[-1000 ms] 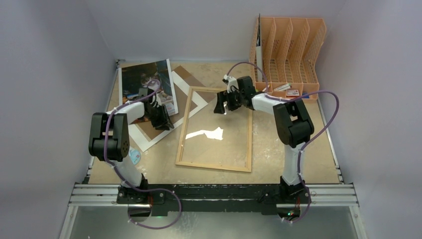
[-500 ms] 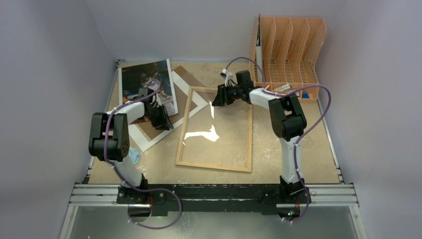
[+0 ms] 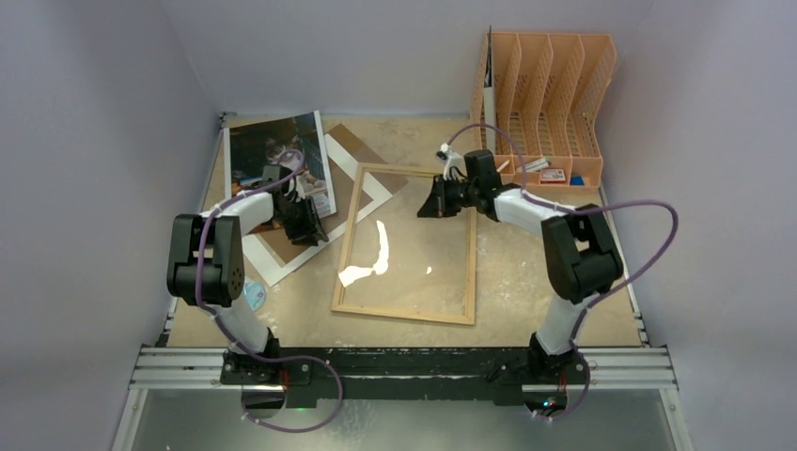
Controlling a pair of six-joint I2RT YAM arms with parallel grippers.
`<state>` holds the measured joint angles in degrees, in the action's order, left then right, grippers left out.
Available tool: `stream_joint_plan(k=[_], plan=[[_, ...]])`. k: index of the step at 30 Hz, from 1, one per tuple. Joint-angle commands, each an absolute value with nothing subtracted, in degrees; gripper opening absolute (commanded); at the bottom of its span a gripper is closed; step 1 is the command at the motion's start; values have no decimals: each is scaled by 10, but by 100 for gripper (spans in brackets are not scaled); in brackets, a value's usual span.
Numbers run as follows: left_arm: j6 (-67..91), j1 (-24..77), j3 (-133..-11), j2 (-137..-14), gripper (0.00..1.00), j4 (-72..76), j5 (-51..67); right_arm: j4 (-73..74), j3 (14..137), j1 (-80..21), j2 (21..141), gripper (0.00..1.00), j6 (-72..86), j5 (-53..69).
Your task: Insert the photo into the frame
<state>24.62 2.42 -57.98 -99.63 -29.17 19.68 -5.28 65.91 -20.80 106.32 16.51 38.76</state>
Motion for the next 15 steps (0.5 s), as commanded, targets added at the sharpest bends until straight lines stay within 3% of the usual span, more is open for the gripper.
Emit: stream_joint_plan(k=[1,7,15], plan=[[240,20,-576,-973,41,-298,150,-69,579,-204,965,0,241,318],[247,20,-561,-955,59,-268,210,-153,442,-202,863,0,379,264],[250,32,-541,-947,71,-239,251,-264,319,-203,787,0,499,166]])
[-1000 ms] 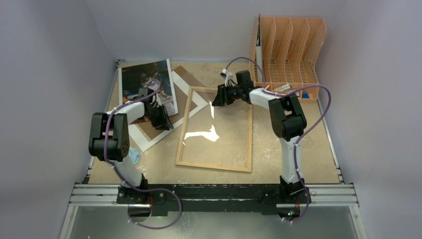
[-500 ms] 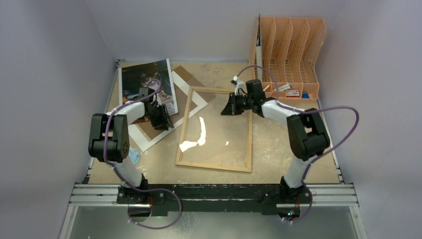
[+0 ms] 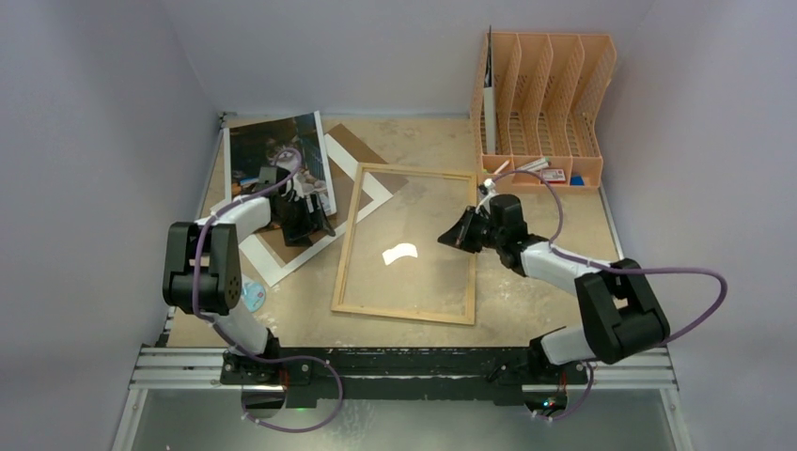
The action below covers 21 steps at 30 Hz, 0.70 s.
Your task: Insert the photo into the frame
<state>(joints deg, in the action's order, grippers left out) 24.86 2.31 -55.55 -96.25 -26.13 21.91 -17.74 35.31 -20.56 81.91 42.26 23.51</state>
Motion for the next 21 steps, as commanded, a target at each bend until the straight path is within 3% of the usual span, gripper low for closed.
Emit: stream_joint_plan(k=[1,6,8,11,21], plan=[[251,35,-539,-947,72,-236,252,-268,312,-203,783,0,501,157],[255,45,-535,-952,76,-230,255,-296,284,-203,761,0,519,116],[255,49,-536,-956,85,-228,255,-306,280,-203,761,0,520,108],[257,55,-535,-960,86,-224,255,-318,274,-203,769,0,522,109],[274,78,-533,-981,67,-194,259,-325,241,-202,757,0,596,176]])
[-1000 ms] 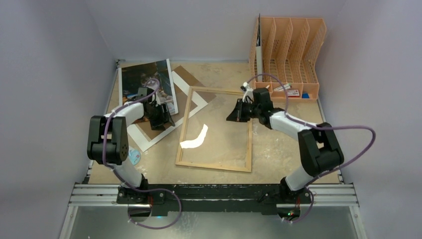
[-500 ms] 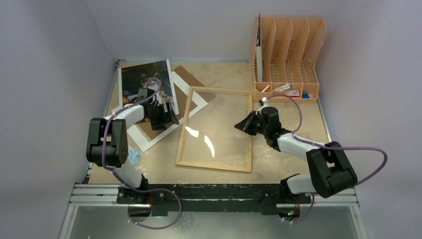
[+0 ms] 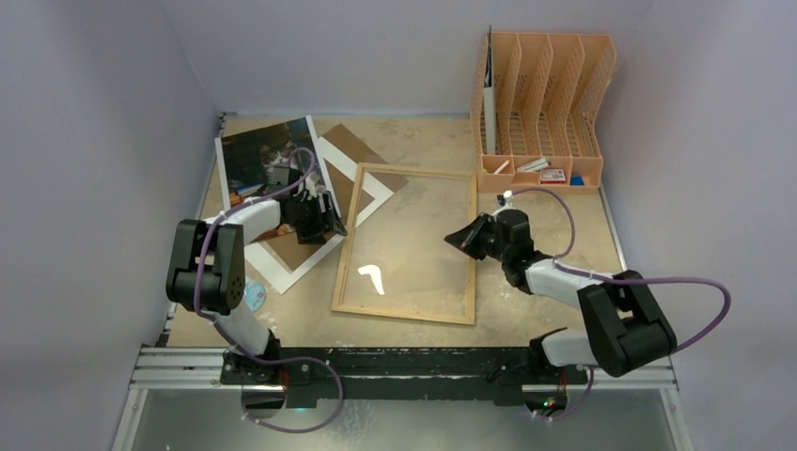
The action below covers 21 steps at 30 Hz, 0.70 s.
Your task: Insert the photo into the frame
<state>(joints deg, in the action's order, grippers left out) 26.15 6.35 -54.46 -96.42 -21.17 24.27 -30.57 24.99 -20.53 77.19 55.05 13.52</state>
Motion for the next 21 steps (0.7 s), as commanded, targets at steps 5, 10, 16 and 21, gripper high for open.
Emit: stream_joint_plan(k=[5,10,16,21], plan=[[271,84,-531,-985,60,-191,247,-311,249,-203,734,0,609,198],[269,85,-530,-985,55,-194,236,-276,278,-201,724,0,593,239],[269,86,-534,-980,48,-197,228,-264,296,-197,704,0,581,298],[269,86,-536,-982,47,-200,226,-267,306,-196,695,0,585,323]])
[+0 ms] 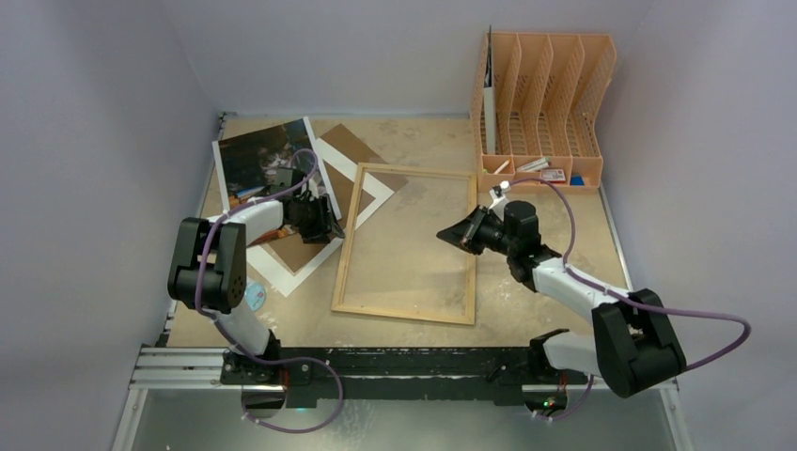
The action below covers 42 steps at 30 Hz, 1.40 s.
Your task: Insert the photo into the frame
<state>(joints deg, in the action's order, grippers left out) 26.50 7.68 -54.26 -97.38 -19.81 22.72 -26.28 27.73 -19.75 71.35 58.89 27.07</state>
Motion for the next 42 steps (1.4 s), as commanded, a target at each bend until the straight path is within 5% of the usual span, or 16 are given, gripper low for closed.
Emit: stream_joint_plan(k=[1,19,24,27,36,42], plan=[[269,86,-537,-982,47,-202,226,-274,307,-196,691,0,586,332],[271,86,-547,-987,46,-218,195,-249,317,-187,697,0,570,390],[272,86,-547,-992,45,-217,192,-219,307,-187,741,44,495,335],[272,86,-547,-993,45,-217,192,-218,328,-186,771,59,453,305],[272,86,-552,-995,45,-219,189,-213,372,-185,813,88,406,212],[273,86,-551,-997,45,-217,187,-200,385,-181,844,85,387,187]])
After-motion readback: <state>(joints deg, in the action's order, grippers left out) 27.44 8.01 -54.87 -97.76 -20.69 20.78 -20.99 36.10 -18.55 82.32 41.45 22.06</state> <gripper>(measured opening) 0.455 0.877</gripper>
